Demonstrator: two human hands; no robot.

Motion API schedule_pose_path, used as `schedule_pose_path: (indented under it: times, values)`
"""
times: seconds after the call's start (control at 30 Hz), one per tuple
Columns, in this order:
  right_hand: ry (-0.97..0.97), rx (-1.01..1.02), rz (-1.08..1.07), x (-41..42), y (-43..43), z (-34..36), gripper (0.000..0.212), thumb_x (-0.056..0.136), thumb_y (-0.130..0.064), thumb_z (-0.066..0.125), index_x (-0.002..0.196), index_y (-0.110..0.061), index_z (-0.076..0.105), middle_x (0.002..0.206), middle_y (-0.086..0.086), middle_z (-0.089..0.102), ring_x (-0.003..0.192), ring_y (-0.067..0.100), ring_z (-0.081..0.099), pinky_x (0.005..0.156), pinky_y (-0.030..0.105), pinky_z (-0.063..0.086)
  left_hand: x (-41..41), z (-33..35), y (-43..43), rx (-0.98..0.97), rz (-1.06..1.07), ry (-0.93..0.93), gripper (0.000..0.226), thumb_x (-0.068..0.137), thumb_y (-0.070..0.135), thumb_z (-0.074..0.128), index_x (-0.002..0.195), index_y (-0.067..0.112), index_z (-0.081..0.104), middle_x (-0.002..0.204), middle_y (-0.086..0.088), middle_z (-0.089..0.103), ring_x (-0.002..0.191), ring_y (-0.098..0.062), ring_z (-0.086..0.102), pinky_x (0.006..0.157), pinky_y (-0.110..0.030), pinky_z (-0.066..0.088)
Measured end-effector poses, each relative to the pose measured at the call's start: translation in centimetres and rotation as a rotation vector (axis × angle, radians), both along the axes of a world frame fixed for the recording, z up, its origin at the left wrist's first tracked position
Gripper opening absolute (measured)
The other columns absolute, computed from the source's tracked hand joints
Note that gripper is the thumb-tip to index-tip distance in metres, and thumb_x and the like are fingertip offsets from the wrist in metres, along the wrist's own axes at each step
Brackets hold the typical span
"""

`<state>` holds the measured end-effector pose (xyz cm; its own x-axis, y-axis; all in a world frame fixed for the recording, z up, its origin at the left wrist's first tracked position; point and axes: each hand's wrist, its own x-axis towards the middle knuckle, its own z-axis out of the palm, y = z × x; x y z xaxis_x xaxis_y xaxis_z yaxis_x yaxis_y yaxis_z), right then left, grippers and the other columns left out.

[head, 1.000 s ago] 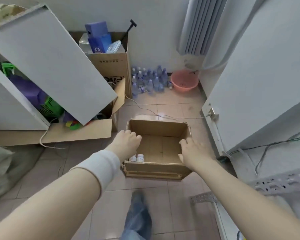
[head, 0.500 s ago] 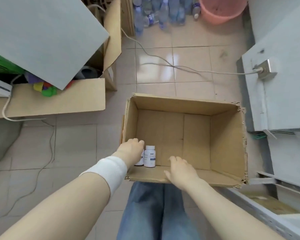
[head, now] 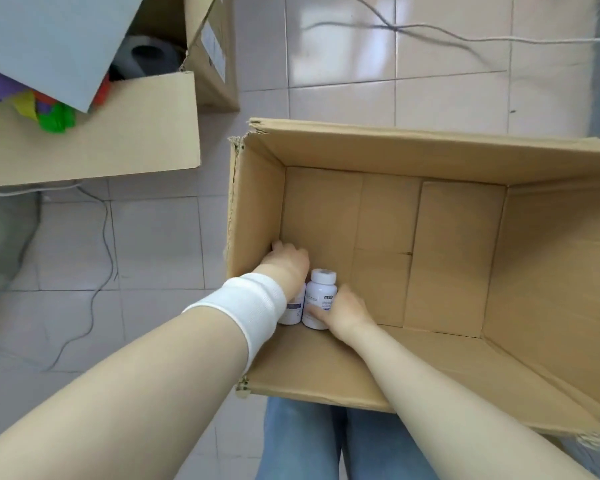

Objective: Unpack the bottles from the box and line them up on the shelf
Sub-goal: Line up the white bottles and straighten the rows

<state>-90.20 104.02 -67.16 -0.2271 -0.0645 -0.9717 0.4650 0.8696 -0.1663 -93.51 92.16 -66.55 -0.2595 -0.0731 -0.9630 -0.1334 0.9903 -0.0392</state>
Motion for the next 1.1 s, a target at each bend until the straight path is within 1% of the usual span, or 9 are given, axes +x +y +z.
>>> schedule_pose_path:
  times: [0.1,0.23,0.37,0.43,0.6,0.7,0.83,1.03,1.1]
  values:
    - [-0.015,0.008,-0.019,-0.7,1.6,0.1,0.057,0.078,-0.039,0.071,0.119,-0.008,0.046,0.12,0.009,0.057,0.101,0.026,0.057,0.074,0.029,0.04,-0.2,0.0,0.1,0.039,0.14,-0.011,0.072,0.079,0.03,0.074,0.134,0.003,0.037,0.137,-0.017,0.038,0.127,-0.033,0.038,0.105,-0.04,0.04]
    - [0.027,0.038,0.039,-1.8,3.6,0.2,0.059,0.079,-0.04,0.07,0.12,-0.007,0.044,0.124,0.011,0.054,0.112,0.027,0.053,0.077,0.029,0.039,0.5,-0.4,0.7,0.079,0.463,0.015,0.076,0.075,0.032,0.077,0.134,0.004,0.039,0.135,-0.015,0.043,0.122,-0.03,0.049,0.098,-0.036,0.044]
    - [0.056,0.031,0.044,-2.5,4.5,-0.3,0.063,0.076,-0.037,0.074,0.122,-0.006,0.043,0.126,0.01,0.052,0.114,0.027,0.053,0.08,0.03,0.039,1.7,-1.1,1.2,0.086,0.721,0.029,0.058,0.075,0.034,0.076,0.116,-0.001,0.054,0.118,-0.015,0.06,0.107,-0.027,0.06,0.079,-0.032,0.048]
    - [0.047,0.017,0.019,-2.8,4.9,-0.4,0.061,0.075,-0.036,0.075,0.119,-0.007,0.045,0.121,0.009,0.055,0.104,0.025,0.055,0.075,0.028,0.038,2.1,-0.9,1.1,0.141,0.819,0.025,0.041,0.079,0.033,0.073,0.105,0.005,0.06,0.104,-0.01,0.062,0.095,-0.022,0.059,0.07,-0.025,0.044]
    - [0.046,-0.028,-0.13,-3.8,6.6,1.5,0.056,0.073,-0.035,0.076,0.114,-0.008,0.048,0.108,0.004,0.058,0.094,0.021,0.055,0.074,0.028,0.04,1.7,2.3,0.6,0.355,1.194,0.049,0.043,0.083,0.028,0.069,0.122,0.014,0.056,0.122,-0.004,0.061,0.113,-0.019,0.057,0.101,-0.032,0.043]
    - [0.07,-0.08,-0.284,-4.6,8.5,4.8,0.054,0.075,-0.032,0.076,0.115,-0.008,0.049,0.11,0.004,0.061,0.097,0.02,0.059,0.075,0.027,0.044,-0.2,6.6,0.8,0.458,1.215,0.12,0.042,0.09,0.031,0.061,0.129,0.019,0.051,0.123,-0.001,0.059,0.111,-0.017,0.056,0.091,-0.028,0.041]
    - [0.187,-0.13,-0.49,-5.8,11.0,12.4,0.048,0.078,-0.028,0.074,0.114,-0.013,0.047,0.107,0.0,0.056,0.094,0.015,0.055,0.064,0.021,0.04,-2.9,14.1,1.4,0.6,1.239,0.203,0.029,0.093,0.036,0.054,0.12,0.026,0.05,0.114,0.004,0.061,0.104,-0.014,0.06,0.08,-0.027,0.049]
    - [0.408,-0.191,-0.686,-5.1,12.7,23.9,0.055,0.076,-0.029,0.075,0.122,-0.013,0.049,0.121,0.001,0.058,0.104,0.011,0.052,0.096,0.034,0.046,-5.0,25.0,3.4,0.725,1.124,0.383,0.043,0.089,0.046,0.055,0.122,0.019,0.053,0.116,-0.004,0.063,0.113,-0.024,0.058,0.102,-0.045,0.043]
    - [0.495,-0.209,-0.738,-4.2,12.6,27.8,0.054,0.078,-0.029,0.074,0.123,-0.014,0.048,0.118,-0.001,0.056,0.105,0.011,0.05,0.096,0.033,0.044,-5.3,28.5,4.2,0.77,1.054,0.429,0.049,0.087,0.049,0.056,0.122,0.016,0.054,0.115,-0.006,0.063,0.113,-0.027,0.058,0.103,-0.048,0.042]
